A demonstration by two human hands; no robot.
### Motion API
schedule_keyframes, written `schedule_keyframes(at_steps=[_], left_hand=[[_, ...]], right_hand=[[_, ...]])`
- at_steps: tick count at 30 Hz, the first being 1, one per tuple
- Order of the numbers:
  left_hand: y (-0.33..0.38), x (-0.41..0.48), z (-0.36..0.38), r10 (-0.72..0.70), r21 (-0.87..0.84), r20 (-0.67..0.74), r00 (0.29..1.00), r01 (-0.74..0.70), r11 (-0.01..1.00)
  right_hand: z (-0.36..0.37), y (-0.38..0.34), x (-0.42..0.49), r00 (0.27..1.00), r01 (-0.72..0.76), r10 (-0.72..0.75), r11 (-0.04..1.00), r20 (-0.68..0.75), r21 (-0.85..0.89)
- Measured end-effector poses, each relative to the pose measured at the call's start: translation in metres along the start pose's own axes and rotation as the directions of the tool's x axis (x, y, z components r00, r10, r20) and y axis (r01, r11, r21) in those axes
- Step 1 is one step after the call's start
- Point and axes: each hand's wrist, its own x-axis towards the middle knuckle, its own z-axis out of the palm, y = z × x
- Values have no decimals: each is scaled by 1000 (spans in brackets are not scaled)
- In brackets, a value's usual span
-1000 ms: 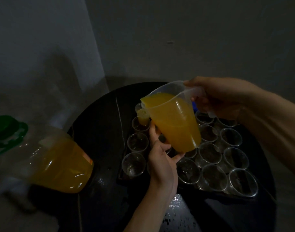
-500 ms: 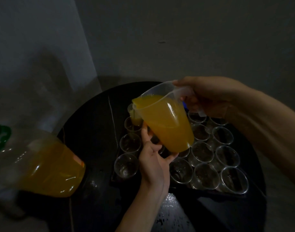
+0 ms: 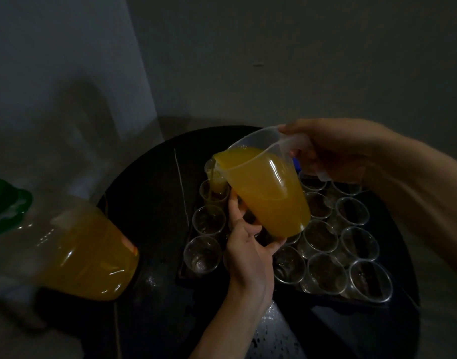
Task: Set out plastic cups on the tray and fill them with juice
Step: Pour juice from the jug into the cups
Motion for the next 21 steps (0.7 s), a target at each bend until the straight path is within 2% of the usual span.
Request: schedule_keyframes(at_steps=[11,21], left_hand=[[-3,-1,2,-14,8,-2,1000,14,1000],[-3,-2,6,-8,4,11,1000,8,1000]], right_hand=[[-1,1,-4,1000,-11,13,998,-28,59],[-5,1,-5,999,-25,24,1000,-31,-13]])
